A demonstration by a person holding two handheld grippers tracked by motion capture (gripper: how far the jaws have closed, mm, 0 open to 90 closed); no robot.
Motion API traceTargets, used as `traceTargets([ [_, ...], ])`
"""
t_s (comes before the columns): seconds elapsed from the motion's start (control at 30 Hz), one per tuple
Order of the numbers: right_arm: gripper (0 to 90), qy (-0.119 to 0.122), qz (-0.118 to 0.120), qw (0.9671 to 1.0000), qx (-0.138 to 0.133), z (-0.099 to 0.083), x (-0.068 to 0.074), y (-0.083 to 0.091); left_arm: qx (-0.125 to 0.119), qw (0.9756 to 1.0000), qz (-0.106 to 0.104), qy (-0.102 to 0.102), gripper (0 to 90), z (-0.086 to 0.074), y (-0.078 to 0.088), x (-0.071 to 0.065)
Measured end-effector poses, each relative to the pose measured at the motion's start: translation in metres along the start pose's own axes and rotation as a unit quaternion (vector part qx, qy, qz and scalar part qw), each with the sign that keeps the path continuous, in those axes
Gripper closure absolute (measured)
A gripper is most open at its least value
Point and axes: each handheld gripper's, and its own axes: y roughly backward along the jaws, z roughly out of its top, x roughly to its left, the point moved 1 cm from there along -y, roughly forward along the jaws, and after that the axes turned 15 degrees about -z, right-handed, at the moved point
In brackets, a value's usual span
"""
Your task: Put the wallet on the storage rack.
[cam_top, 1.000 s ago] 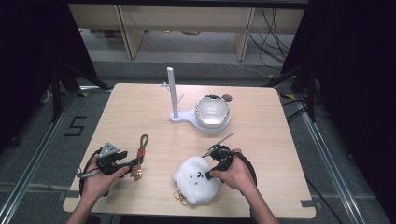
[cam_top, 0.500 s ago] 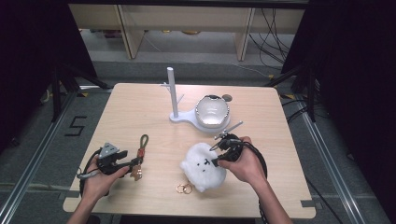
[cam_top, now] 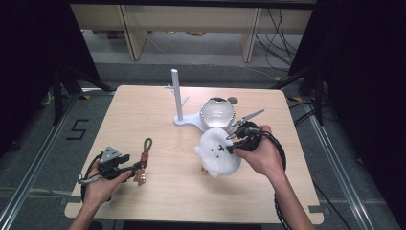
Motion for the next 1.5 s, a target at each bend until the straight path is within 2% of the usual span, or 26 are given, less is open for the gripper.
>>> traceTargets([
  [0.03,80.1,-0.007,-0.004,1.0,-0.001,0.003,-0.003,0.002,0.0,1.0,0.0,0.0,38.1,0.0,0.0,0.0],
  [0.17,80.2,-0.005,-0.013,0.9998,-0.013,0.008,-0.01,0.006,0.0,1.0,-0.001,0.0,38.1,0.0,0.0,0.001],
  [0.67,80.5,-0.005,-0.028,0.9987,-0.041,0.025,-0.023,0.016,-0.007,0.9999,0.006,0.003,38.1,-0.001,0.002,0.002],
  [0.73,80.6,-0.014,-0.03,0.9986,-0.042,0.028,-0.025,0.018,-0.01,0.9999,0.007,0.003,38.1,-0.002,0.001,0.002],
  [0.8,80.6,-0.009,-0.031,0.9983,-0.049,0.029,-0.026,0.018,-0.01,0.9999,0.007,0.002,38.1,-0.002,0.001,0.002],
  [0.83,80.6,-0.017,-0.032,0.9983,-0.045,0.03,-0.025,0.019,-0.01,0.9999,0.007,0.003,38.1,-0.001,0.001,0.002],
  [0.87,80.6,-0.01,-0.033,0.9981,-0.051,0.032,-0.027,0.019,-0.011,0.9999,0.007,0.003,38.1,-0.001,0.001,0.002],
  [1.0,80.7,-0.015,-0.037,0.9972,-0.062,0.037,-0.03,0.023,-0.008,0.9999,0.009,0.003,38.1,-0.002,0.001,0.002],
  [1.27,80.7,-0.027,-0.044,0.9966,-0.064,0.044,-0.034,0.027,-0.01,0.9999,0.009,0.004,38.1,-0.003,0.0,0.003],
  [1.5,80.8,-0.012,-0.048,0.9965,-0.068,0.051,-0.04,0.025,-0.01,0.9999,0.009,0.006,38.1,-0.004,0.0,0.004],
])
